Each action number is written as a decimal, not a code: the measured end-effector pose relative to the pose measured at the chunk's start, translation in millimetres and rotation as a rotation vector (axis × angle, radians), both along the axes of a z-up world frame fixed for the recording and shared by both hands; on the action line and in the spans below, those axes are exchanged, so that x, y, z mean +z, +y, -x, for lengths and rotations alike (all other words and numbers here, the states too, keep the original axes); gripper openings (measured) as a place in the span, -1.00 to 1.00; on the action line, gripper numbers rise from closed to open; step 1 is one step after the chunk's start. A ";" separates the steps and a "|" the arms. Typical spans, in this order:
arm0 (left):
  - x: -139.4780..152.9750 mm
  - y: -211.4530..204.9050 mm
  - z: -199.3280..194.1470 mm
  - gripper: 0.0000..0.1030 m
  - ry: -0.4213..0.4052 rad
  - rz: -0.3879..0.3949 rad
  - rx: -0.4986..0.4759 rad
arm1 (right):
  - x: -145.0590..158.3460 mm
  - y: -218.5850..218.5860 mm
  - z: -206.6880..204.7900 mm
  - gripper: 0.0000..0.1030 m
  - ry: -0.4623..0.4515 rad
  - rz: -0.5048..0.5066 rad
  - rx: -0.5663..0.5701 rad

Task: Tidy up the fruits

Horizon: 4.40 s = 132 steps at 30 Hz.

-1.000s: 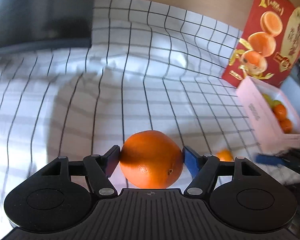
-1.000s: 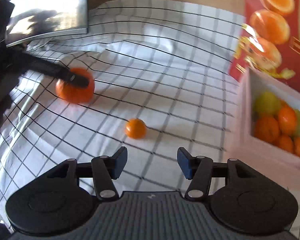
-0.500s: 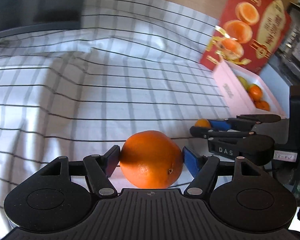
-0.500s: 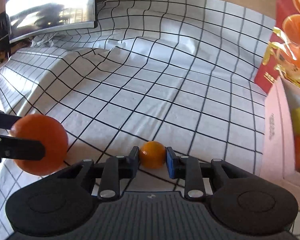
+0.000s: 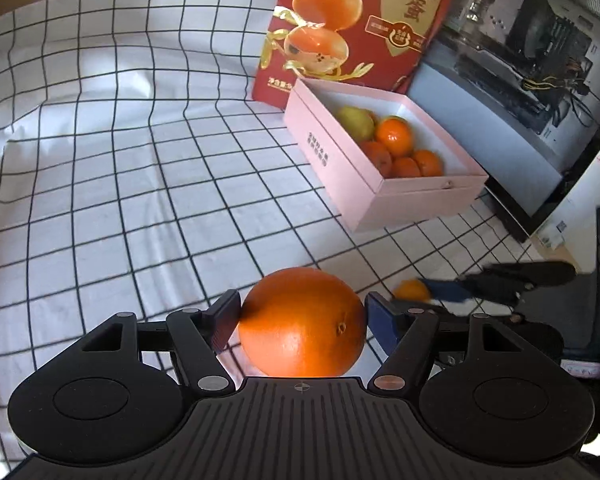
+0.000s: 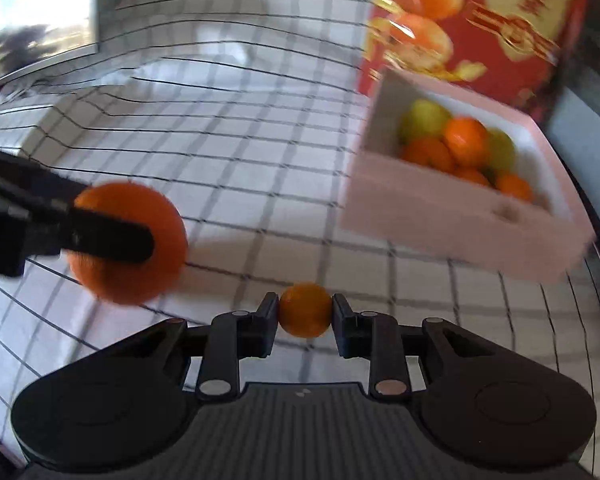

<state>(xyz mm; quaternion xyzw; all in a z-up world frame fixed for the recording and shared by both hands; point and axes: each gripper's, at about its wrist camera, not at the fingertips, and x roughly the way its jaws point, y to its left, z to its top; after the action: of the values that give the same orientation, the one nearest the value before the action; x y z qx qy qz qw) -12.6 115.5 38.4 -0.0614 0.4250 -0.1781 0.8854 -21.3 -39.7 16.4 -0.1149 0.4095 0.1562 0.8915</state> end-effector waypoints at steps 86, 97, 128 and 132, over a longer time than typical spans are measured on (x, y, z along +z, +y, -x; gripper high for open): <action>-14.4 -22.2 -2.3 0.56 0.120 0.014 -0.034 | 5.1 -37.1 2.8 -0.47 -0.037 0.006 -0.109; 22.6 -47.6 -42.3 0.56 0.056 0.142 -0.066 | 28.6 -54.5 -11.5 -0.47 -0.085 -0.038 -0.140; 15.7 -164.9 -230.0 0.74 -0.015 -0.194 -0.092 | 31.6 -114.7 -146.7 -0.46 -0.151 -0.025 -0.104; 19.6 -145.6 -225.2 0.63 -0.003 -0.069 -0.050 | 29.9 -108.8 -147.4 -0.45 -0.158 -0.013 -0.078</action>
<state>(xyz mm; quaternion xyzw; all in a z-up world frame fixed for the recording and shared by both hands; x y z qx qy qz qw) 212.6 -30.1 57.9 -0.0198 0.4311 -0.1856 0.8828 126.1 -148.5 46.3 -0.1051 0.3409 0.1143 0.9272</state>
